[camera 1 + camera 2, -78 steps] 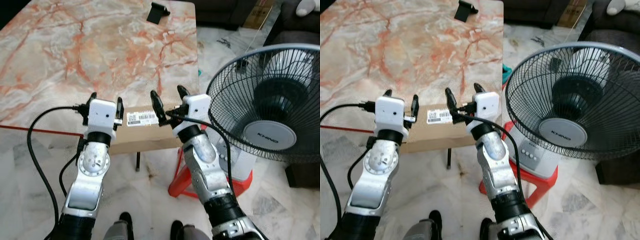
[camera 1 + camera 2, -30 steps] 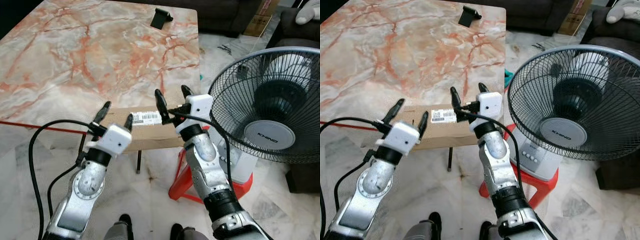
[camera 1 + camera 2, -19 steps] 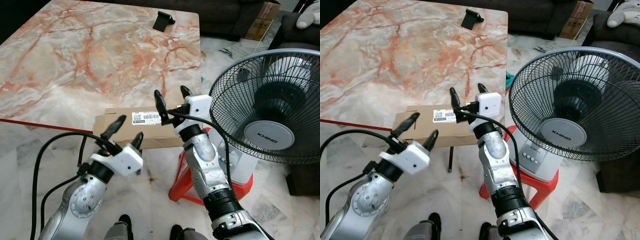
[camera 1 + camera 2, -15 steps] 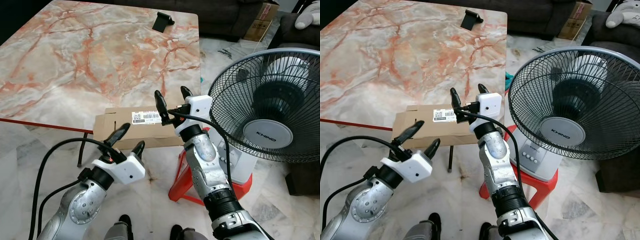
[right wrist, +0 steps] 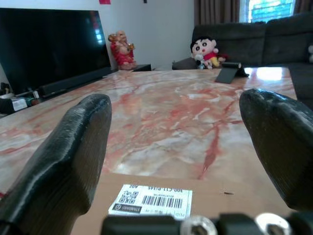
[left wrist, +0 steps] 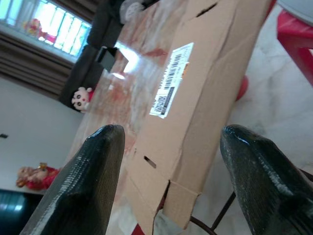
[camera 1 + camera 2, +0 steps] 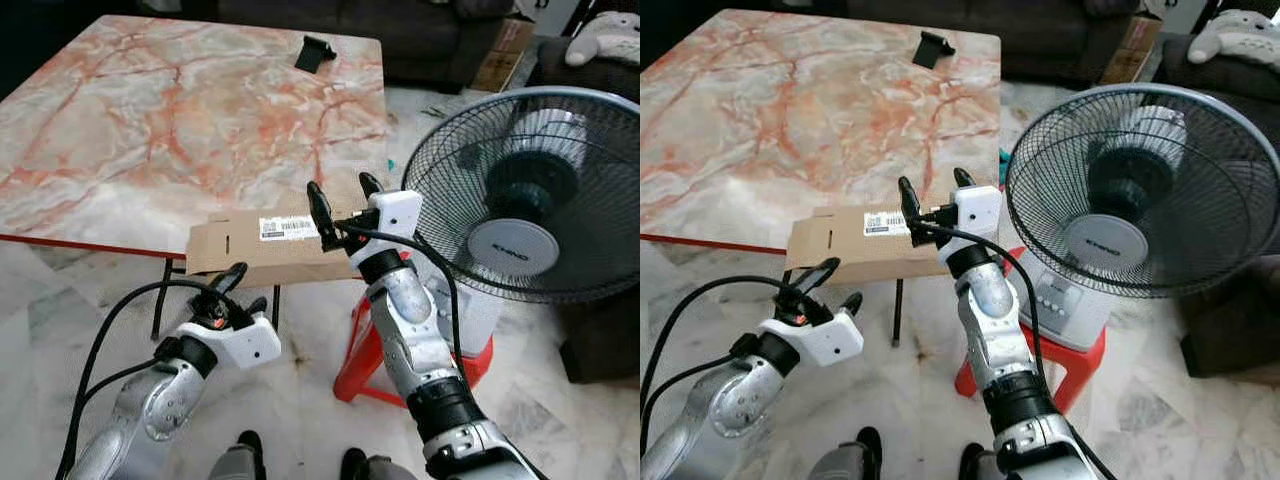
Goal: Picking trash to rubbish bin
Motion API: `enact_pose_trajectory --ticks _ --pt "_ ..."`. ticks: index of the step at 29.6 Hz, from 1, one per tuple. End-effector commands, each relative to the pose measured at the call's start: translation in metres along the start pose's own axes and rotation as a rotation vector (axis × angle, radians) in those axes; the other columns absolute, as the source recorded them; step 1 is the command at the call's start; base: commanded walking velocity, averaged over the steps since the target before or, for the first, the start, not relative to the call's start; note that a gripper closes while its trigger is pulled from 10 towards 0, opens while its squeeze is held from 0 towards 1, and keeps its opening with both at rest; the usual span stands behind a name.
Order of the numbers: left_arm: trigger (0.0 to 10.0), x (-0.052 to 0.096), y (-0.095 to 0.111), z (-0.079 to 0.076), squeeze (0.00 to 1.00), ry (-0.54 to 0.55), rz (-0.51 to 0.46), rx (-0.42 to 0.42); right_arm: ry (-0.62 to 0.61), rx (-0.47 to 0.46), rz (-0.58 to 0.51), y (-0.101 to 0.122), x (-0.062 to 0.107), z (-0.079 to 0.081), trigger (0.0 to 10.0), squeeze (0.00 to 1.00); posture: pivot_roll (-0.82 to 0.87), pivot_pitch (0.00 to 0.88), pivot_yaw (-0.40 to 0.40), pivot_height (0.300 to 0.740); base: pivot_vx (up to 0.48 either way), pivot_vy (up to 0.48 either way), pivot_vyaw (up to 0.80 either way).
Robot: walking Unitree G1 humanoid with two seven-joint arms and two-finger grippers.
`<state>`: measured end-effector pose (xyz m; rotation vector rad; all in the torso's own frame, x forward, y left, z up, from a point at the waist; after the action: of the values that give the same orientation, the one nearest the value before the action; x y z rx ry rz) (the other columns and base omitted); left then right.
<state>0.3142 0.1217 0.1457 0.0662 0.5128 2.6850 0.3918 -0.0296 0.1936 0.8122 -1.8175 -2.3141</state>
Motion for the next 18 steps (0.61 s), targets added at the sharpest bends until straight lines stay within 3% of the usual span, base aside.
enact_pose_trajectory --ticks 1,8,13,18 --pt "10.0 -0.001 -0.004 -0.002 0.0 0.017 0.031 0.004 0.022 -0.013 -0.012 0.004 -0.005 0.009 10.0 0.0 0.11 0.18 -0.066 0.74 0.0 0.0 0.0" --pt "10.0 -0.019 -0.006 0.008 0.0 0.1 0.051 0.048 0.02 -0.013 -0.01 0.004 -0.005 0.008 10.0 0.0 0.1 0.183 -0.07 0.74 0.0 0.0 0.0" --pt "10.0 -0.027 -0.003 0.006 0.0 0.126 0.027 0.091 0.021 -0.016 -0.007 0.002 -0.004 0.008 10.0 0.0 0.1 0.186 -0.072 0.74 0.0 0.0 0.0" --pt "10.0 -0.038 -0.008 -0.003 0.0 0.093 0.027 0.035 0.023 -0.022 -0.008 0.002 -0.003 0.009 10.0 0.0 0.1 0.195 -0.073 0.74 0.0 0.0 0.0"
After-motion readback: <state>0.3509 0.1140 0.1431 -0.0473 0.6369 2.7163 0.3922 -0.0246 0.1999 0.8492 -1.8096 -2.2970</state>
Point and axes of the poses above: a point about 5 cm out from each wrist's last joint towards the gripper, its own x axis pointing back from the gripper into the wrist, its own y axis along the axis of the wrist's last joint, z = x × y, the point moved 6 cm from there along -x, pointing out of the wrist towards the gripper, and after that the axes turned 3 degrees about -x, right-handed, at the moved point
